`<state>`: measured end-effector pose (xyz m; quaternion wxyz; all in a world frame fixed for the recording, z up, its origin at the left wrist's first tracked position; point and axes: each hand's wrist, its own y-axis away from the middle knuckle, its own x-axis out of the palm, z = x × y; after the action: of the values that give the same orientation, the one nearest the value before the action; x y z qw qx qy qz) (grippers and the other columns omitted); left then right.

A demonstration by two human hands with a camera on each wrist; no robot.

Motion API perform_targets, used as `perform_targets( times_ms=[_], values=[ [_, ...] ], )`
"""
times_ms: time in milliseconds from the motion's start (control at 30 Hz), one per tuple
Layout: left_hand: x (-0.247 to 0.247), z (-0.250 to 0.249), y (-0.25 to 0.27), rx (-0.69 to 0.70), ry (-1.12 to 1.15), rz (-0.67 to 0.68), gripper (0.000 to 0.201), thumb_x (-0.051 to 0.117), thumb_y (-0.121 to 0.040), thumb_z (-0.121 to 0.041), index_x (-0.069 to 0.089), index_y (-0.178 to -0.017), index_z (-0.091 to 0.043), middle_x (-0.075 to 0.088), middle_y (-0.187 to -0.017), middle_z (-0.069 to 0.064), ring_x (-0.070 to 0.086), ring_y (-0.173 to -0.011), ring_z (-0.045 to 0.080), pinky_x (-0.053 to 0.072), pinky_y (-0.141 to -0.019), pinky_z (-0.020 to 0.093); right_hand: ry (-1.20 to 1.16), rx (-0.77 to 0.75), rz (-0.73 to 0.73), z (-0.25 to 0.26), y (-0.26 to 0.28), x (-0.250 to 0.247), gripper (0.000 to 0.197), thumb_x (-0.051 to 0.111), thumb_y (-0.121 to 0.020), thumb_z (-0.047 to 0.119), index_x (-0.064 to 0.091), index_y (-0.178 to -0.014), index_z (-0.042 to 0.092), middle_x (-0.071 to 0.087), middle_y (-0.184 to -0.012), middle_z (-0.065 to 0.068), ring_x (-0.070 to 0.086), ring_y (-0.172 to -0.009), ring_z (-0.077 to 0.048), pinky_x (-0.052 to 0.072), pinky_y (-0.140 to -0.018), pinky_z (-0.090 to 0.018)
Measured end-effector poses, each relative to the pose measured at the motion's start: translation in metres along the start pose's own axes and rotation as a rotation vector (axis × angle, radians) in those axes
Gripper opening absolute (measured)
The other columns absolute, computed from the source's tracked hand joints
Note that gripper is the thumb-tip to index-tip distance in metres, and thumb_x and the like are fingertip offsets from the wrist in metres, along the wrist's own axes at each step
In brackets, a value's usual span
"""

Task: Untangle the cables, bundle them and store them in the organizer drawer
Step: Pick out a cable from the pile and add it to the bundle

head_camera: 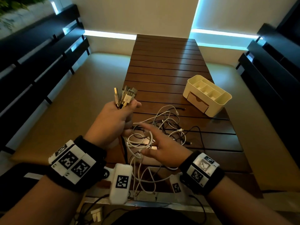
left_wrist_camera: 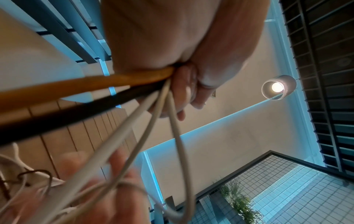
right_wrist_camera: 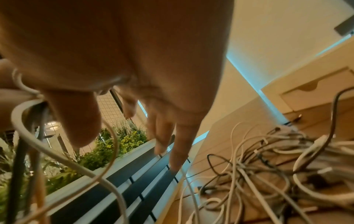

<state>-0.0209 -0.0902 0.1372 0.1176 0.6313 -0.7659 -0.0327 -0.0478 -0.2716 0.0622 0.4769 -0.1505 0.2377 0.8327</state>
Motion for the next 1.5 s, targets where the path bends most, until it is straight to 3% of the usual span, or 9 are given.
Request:
perform_targets(
  times_ms=[200,367,567,767,1000,1167,1300,1400,1500],
  values=[
    [-0.022,0.018,0.003,-0.108,-0.023,-0.105,0.018,0.05,-0.101,-0.021,0.06,-0.1,-0.007,0.026,-0.058,-0.004,0.022,-0.044,0.008,0.021,-0.04,0.021,0.049,0.194,0.655,0.0,0.008,0.015,0.044,0.061,-0.095,0.023,0.05,-0.136,0.034,0.061,-0.131,0.005,0.059,-0.117,-0.016,0.046,-0.105,-0.045],
    [-0.054,0.038,0.009,-0.219,0.065,-0.196,0.009,0.055,-0.096,-0.014,0.051,-0.089,-0.017,0.025,-0.058,-0.005,0.02,-0.043,0.008,0.017,-0.041,0.023,0.15,0.234,0.319,-0.021,-0.001,-0.006,0.047,0.065,-0.088,0.025,0.053,-0.125,0.052,0.06,-0.129,0.011,0.056,-0.116,-0.011,0.045,-0.103,-0.041],
    [-0.051,0.042,0.016,-0.199,0.141,-0.174,0.018,0.051,-0.097,-0.013,0.045,-0.082,-0.02,0.02,-0.061,-0.002,0.017,-0.044,0.01,0.014,-0.042,0.023,0.267,0.289,-0.087,-0.055,-0.017,-0.006,0.032,0.055,-0.096,0.016,0.061,-0.126,0.027,0.058,-0.12,0.008,0.058,-0.103,-0.008,0.053,-0.095,-0.034],
    [-0.04,0.038,0.017,-0.131,0.146,-0.149,0.015,0.052,-0.099,-0.015,0.044,-0.086,-0.019,0.024,-0.058,-0.003,0.019,-0.043,0.009,0.019,-0.038,0.021,0.565,0.367,-0.044,-0.081,-0.024,0.012,0.032,0.071,-0.085,0.039,0.061,-0.11,0.023,0.059,-0.113,0.001,0.057,-0.1,-0.016,0.052,-0.085,-0.033],
    [-0.039,0.036,0.01,-0.091,0.163,-0.139,0.016,0.05,-0.1,-0.017,0.045,-0.085,-0.018,0.028,-0.055,-0.005,0.022,-0.041,0.008,0.021,-0.038,0.022,0.442,0.279,-0.007,-0.1,-0.015,0.02,0.019,0.06,-0.091,0.012,0.066,-0.107,0.022,0.063,-0.102,0.005,0.063,-0.099,-0.016,0.052,-0.085,-0.027],
    [-0.039,0.036,0.001,-0.078,0.154,-0.114,0.018,0.051,-0.1,-0.018,0.045,-0.084,-0.019,0.029,-0.053,-0.007,0.023,-0.039,0.007,0.023,-0.036,0.021,0.167,0.336,-0.372,-0.108,-0.007,-0.005,0.01,0.064,-0.093,0.02,0.067,-0.093,0.03,0.065,-0.097,0.01,0.061,-0.089,-0.003,0.048,-0.075,-0.02],
    [-0.034,0.034,-0.005,-0.082,0.141,-0.108,0.008,0.051,-0.1,-0.02,0.047,-0.094,-0.015,0.029,-0.053,-0.007,0.023,-0.039,0.007,0.023,-0.036,0.02,0.184,0.467,-0.612,-0.129,0.003,-0.035,0.014,0.066,-0.09,0.021,0.064,-0.079,0.029,0.067,-0.089,0.005,0.063,-0.078,-0.009,0.056,-0.075,-0.033],
    [-0.029,0.033,-0.009,-0.075,0.153,-0.1,0.012,0.051,-0.1,-0.019,0.045,-0.11,-0.017,0.027,-0.055,-0.006,0.022,-0.039,0.008,0.022,-0.037,0.021,0.281,0.589,-0.646,-0.144,0.009,-0.05,0.002,0.067,-0.088,0.026,0.065,-0.088,0.027,0.068,-0.098,0.003,0.062,-0.086,-0.015,0.053,-0.081,-0.035],
    [-0.027,0.032,-0.013,-0.075,0.151,-0.093,0.013,0.051,-0.1,-0.019,0.045,-0.111,-0.017,0.027,-0.056,-0.005,0.022,-0.041,0.008,0.022,-0.037,0.021,0.413,0.647,-0.52,-0.162,0.009,-0.049,0.032,0.07,-0.087,0.032,0.064,-0.117,0.024,0.057,-0.121,-0.001,0.058,-0.108,-0.023,0.049,-0.093,-0.036]
  ],
)
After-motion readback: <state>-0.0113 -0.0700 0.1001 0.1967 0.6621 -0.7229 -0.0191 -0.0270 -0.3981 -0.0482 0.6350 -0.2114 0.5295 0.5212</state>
